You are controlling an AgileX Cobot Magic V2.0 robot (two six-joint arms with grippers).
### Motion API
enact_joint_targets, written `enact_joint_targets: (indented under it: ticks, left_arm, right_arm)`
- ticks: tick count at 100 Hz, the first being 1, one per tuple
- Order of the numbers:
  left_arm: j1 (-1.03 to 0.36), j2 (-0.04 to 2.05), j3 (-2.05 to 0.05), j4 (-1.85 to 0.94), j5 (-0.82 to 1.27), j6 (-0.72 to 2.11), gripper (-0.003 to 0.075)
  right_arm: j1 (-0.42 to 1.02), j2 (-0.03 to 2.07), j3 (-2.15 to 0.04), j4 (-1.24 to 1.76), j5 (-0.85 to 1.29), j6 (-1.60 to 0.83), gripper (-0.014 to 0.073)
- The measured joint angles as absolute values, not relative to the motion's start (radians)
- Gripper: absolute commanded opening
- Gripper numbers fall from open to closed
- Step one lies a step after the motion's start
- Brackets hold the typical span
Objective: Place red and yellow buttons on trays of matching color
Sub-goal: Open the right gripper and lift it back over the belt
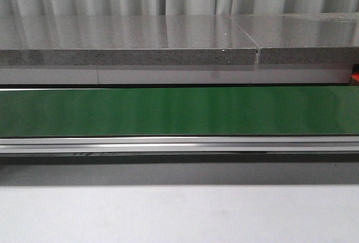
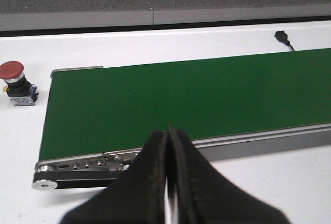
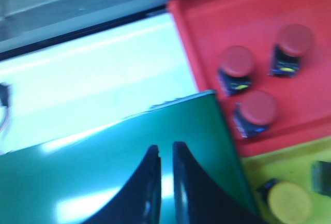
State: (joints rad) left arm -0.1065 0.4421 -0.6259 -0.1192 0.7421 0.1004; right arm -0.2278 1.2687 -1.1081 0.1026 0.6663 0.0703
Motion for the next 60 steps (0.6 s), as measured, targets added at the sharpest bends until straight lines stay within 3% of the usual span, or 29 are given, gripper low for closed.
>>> enact_joint_targets:
  ticks: [60]
  left_arm:
    - [-0.106,0.442,-0.626,-0.119,0.742,0.100,-0.0021]
  right_arm:
    - [0.087,0.972,-1.080,0.103,0.806,-0.028,0.0016]
